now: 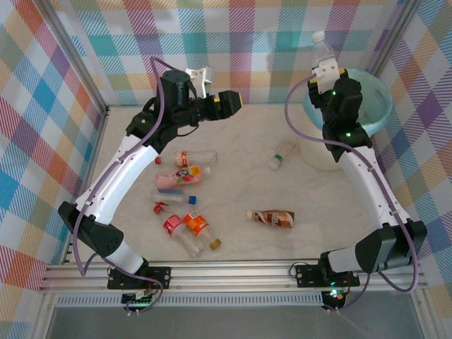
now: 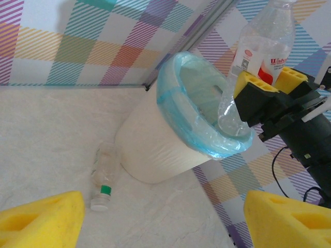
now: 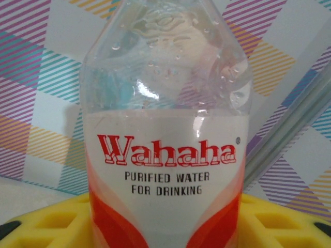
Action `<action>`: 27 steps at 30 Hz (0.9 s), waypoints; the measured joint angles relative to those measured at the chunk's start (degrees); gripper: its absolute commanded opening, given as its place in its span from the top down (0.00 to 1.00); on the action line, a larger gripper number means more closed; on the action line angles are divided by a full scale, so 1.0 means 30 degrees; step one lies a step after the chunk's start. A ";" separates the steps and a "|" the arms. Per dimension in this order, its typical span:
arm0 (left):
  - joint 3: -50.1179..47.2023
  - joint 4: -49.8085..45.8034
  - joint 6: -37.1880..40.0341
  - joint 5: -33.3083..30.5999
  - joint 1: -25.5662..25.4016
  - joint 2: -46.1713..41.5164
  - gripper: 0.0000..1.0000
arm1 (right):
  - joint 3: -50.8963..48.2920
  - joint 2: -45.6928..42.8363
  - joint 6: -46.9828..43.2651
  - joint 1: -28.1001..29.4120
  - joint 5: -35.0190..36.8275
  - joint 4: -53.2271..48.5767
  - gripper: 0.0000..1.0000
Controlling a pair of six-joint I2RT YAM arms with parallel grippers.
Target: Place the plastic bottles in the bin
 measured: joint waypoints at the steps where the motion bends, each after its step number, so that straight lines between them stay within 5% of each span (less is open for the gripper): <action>1: 0.0000 0.0000 0.0000 -0.0022 -0.0073 0.0044 0.20 | -0.0240 0.0022 -0.0189 -0.0007 0.0160 0.0488 0.48; 19: -0.0015 -0.0007 0.0022 -0.0423 -0.0823 0.1035 0.20 | -0.3016 0.0073 -0.0918 -0.0015 0.1093 0.5049 0.34; 27: -0.0007 -0.0015 0.0102 -0.0430 -0.0823 0.1158 0.19 | -0.3162 0.0073 -0.1268 -0.0015 0.1311 0.5457 0.19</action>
